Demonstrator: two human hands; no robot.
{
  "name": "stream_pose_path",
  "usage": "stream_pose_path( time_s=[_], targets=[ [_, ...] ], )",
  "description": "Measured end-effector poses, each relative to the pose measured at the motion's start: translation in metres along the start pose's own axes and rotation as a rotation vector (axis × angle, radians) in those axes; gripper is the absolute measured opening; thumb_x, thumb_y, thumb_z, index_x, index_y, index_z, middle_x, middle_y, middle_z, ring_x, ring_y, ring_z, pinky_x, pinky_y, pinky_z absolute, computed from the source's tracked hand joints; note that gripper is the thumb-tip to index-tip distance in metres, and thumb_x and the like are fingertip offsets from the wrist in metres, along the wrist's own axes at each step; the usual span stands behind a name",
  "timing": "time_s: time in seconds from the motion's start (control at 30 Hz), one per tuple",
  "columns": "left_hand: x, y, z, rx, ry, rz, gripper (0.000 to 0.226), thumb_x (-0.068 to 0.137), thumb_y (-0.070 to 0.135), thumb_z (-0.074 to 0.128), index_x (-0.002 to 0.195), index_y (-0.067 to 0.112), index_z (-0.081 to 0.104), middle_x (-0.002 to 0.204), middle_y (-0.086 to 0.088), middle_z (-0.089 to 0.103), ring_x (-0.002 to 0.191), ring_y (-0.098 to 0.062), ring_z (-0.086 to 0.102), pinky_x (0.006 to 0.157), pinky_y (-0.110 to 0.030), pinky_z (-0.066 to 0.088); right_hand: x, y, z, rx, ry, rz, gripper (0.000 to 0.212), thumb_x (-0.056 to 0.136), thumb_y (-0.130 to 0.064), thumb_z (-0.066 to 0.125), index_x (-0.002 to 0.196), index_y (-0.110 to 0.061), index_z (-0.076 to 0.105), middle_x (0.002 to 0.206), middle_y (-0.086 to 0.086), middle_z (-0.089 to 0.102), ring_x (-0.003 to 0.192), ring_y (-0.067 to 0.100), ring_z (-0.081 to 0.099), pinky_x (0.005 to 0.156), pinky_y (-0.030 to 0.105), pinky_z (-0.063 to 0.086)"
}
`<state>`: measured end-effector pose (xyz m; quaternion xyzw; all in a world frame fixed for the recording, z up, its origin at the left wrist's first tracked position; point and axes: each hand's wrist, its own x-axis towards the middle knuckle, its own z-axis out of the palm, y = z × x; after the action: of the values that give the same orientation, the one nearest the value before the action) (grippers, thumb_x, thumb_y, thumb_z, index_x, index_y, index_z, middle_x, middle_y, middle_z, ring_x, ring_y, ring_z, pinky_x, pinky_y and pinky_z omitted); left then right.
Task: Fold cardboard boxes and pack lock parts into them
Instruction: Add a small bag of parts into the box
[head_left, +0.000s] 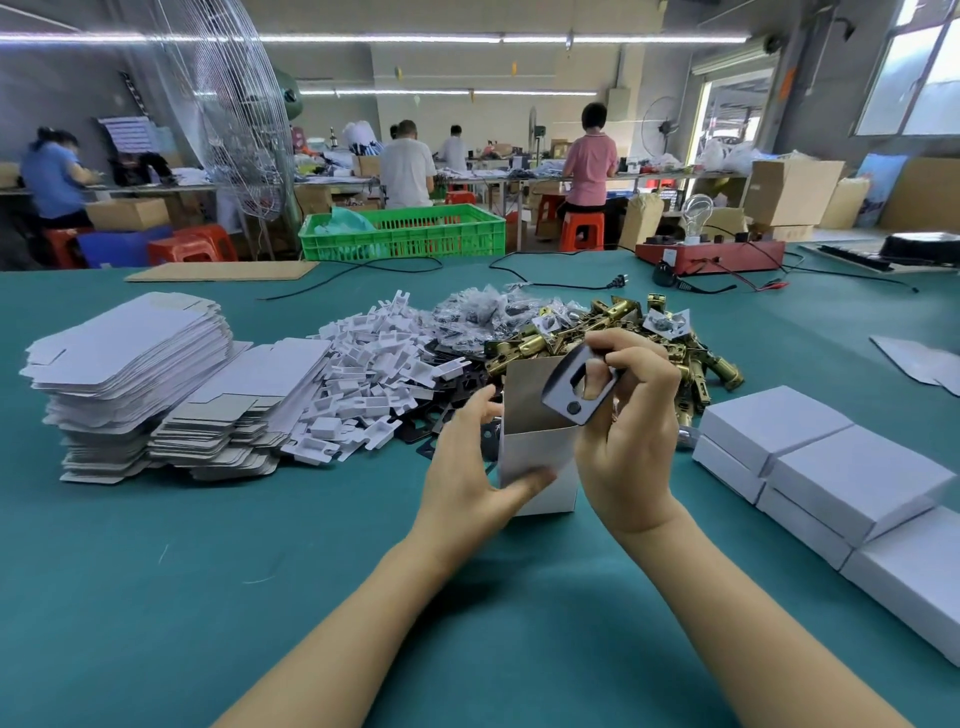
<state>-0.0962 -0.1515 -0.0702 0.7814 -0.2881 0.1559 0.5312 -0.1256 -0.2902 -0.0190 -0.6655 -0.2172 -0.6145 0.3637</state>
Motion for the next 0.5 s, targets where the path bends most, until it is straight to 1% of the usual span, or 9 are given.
stream_pose_path(
  time_s=[0.07, 0.1, 0.2, 0.27, 0.3, 0.33, 0.4, 0.43, 0.5],
  targets=[
    [0.001, -0.006, -0.001, -0.018, -0.094, -0.037, 0.065, 0.071, 0.028, 0.078, 0.119, 0.057, 0.045, 0.114, 0.022, 0.062, 0.104, -0.004, 0.060, 0.087, -0.022, 0.050, -0.001, -0.001, 0.000, 0.014, 0.005, 0.053, 0.013, 0.095, -0.001, 0.045, 0.099, -0.013, 0.041, 0.107, 0.013, 0.052, 0.103, 0.021, 0.055, 0.089, 0.024, 0.046],
    [0.000, -0.008, -0.001, -0.009, -0.156, -0.073, 0.064, 0.072, 0.028, 0.077, 0.116, 0.060, 0.044, 0.113, 0.023, 0.063, 0.103, -0.001, 0.061, 0.088, -0.023, 0.051, 0.000, -0.001, 0.000, 0.004, 0.012, 0.085, 0.014, 0.095, 0.001, 0.048, 0.099, -0.012, 0.044, 0.106, 0.010, 0.055, 0.099, 0.022, 0.058, 0.086, 0.023, 0.047],
    [-0.002, -0.012, 0.000, 0.009, -0.283, -0.169, 0.059, 0.073, 0.031, 0.074, 0.116, 0.054, 0.041, 0.116, 0.014, 0.065, 0.109, -0.008, 0.061, 0.094, -0.040, 0.051, 0.003, -0.002, -0.003, -0.017, 0.046, 0.219, 0.011, 0.089, 0.001, 0.062, 0.094, -0.006, 0.056, 0.093, 0.006, 0.063, 0.081, 0.024, 0.065, 0.074, 0.027, 0.052],
    [-0.002, -0.013, -0.001, 0.012, -0.303, -0.201, 0.058, 0.074, 0.030, 0.075, 0.118, 0.046, 0.042, 0.117, 0.011, 0.065, 0.110, -0.010, 0.060, 0.095, -0.043, 0.049, 0.010, -0.006, -0.005, 0.084, 0.068, 0.435, 0.016, 0.087, -0.005, 0.068, 0.090, -0.016, 0.057, 0.084, 0.005, 0.066, 0.073, 0.025, 0.065, 0.067, 0.035, 0.054],
    [-0.001, -0.013, -0.002, 0.012, -0.312, -0.212, 0.059, 0.074, 0.030, 0.076, 0.122, 0.040, 0.043, 0.117, 0.011, 0.065, 0.111, -0.011, 0.059, 0.096, -0.043, 0.049, 0.014, -0.008, -0.007, 0.149, 0.079, 0.545, 0.018, 0.085, -0.010, 0.071, 0.087, -0.021, 0.056, 0.079, 0.004, 0.065, 0.067, 0.026, 0.065, 0.062, 0.036, 0.053],
    [-0.001, -0.013, -0.002, 0.017, -0.322, -0.221, 0.062, 0.075, 0.029, 0.076, 0.127, 0.035, 0.043, 0.118, 0.011, 0.065, 0.111, -0.011, 0.059, 0.096, -0.042, 0.048, 0.018, -0.008, -0.009, 0.214, 0.088, 0.636, 0.019, 0.084, -0.015, 0.073, 0.083, -0.023, 0.055, 0.073, 0.003, 0.064, 0.059, 0.024, 0.063, 0.054, 0.034, 0.051],
    [0.000, -0.014, -0.003, 0.031, -0.334, -0.234, 0.066, 0.074, 0.030, 0.076, 0.131, 0.033, 0.042, 0.118, 0.011, 0.065, 0.112, -0.011, 0.058, 0.097, -0.041, 0.048, 0.026, -0.007, -0.015, 0.357, 0.091, 0.774, 0.021, 0.079, -0.027, 0.075, 0.077, -0.020, 0.055, 0.062, 0.003, 0.061, 0.042, 0.017, 0.054, 0.040, 0.024, 0.042],
    [0.000, -0.014, -0.003, 0.036, -0.335, -0.241, 0.067, 0.074, 0.030, 0.076, 0.132, 0.034, 0.043, 0.118, 0.011, 0.065, 0.111, -0.011, 0.058, 0.097, -0.040, 0.048, 0.029, -0.006, -0.018, 0.406, 0.082, 0.820, 0.022, 0.078, -0.030, 0.074, 0.076, -0.019, 0.056, 0.060, 0.002, 0.061, 0.037, 0.014, 0.051, 0.036, 0.020, 0.038],
    [0.001, -0.014, -0.004, 0.041, -0.328, -0.251, 0.068, 0.072, 0.031, 0.076, 0.132, 0.036, 0.044, 0.117, 0.013, 0.065, 0.109, -0.009, 0.059, 0.096, -0.039, 0.048, 0.031, -0.003, -0.020, 0.410, 0.051, 0.868, 0.017, 0.080, -0.028, 0.072, 0.076, -0.017, 0.059, 0.060, -0.002, 0.064, 0.035, 0.012, 0.049, 0.033, 0.017, 0.036]
  ],
)
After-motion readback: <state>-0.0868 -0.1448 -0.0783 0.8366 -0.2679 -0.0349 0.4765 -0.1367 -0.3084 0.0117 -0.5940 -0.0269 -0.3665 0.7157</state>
